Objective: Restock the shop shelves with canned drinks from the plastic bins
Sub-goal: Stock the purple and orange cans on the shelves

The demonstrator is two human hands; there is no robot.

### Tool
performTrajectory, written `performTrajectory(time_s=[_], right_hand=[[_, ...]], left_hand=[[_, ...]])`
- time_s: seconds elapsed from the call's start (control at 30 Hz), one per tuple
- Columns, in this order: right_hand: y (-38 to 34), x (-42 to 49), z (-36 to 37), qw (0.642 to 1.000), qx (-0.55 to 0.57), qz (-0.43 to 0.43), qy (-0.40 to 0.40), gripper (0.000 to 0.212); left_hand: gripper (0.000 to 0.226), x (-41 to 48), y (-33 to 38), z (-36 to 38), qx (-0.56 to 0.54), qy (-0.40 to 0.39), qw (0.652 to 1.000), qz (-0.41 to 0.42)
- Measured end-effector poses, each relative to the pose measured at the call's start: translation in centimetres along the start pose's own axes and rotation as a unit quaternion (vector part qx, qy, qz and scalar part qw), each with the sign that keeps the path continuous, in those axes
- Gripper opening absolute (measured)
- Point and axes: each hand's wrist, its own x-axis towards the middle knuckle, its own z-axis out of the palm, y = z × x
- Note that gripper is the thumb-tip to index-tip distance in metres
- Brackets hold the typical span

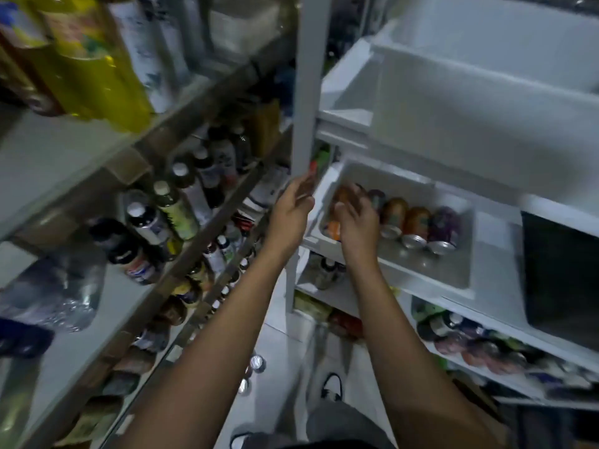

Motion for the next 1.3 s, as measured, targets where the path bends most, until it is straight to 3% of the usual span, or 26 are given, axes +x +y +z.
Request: performTrajectory(time_s=[0.3, 0.4, 0.57, 0.63, 0.73, 0.87, 1.07, 1.2, 1.3], right_hand=[[6.3, 5.0, -7.7, 0.994, -0.010, 0.108, 0.024, 0.061], [7.8, 7.0, -7.9, 0.984, -0.133, 0.118, -0.031, 0.048], [9.4, 10.7, -5.8, 0.956, -0.208, 0.156, -0.134, 0.027], [9.6, 11.3, -4.7, 0.954, -0.184, 0.177, -0.159, 0.034], [10.5, 11.6, -3.7, 0.958, -0.156, 0.204, -0.131, 0.059], [11.7, 11.9, -3.1, 0.961, -0.169, 0.186, -0.112, 0.070], [9.5, 11.1, -4.5, 0.969, -0.172, 0.155, -0.086, 0.065], [6.2, 10.7, -6.6, 0.982, -0.154, 0.093, -0.062, 0.058], [3.9, 9.7, -7.6, 0.989, -0.128, 0.056, -0.040, 0.057]], left_hand=[[0.045, 3.1, -6.2, 9.0, 0.056, -0.034, 0.990, -0.122], [0.046, 4.0, -6.8, 10.0, 0.082, -0.009, 0.988, -0.129], [0.048, 5.1, -6.8, 10.6, 0.118, 0.024, 0.984, -0.130], [0.051, 5.0, -7.0, 10.5, 0.118, 0.021, 0.983, -0.142], [0.054, 5.0, -7.0, 10.1, 0.106, 0.036, 0.982, -0.154], [0.051, 4.9, -6.3, 9.6, 0.105, 0.043, 0.983, -0.147], [0.055, 4.5, -6.3, 8.5, 0.103, 0.022, 0.983, -0.153], [0.067, 4.0, -5.2, 8.6, 0.091, -0.049, 0.989, -0.102], [0.072, 3.2, -4.1, 9.4, 0.049, -0.049, 0.995, -0.068]])
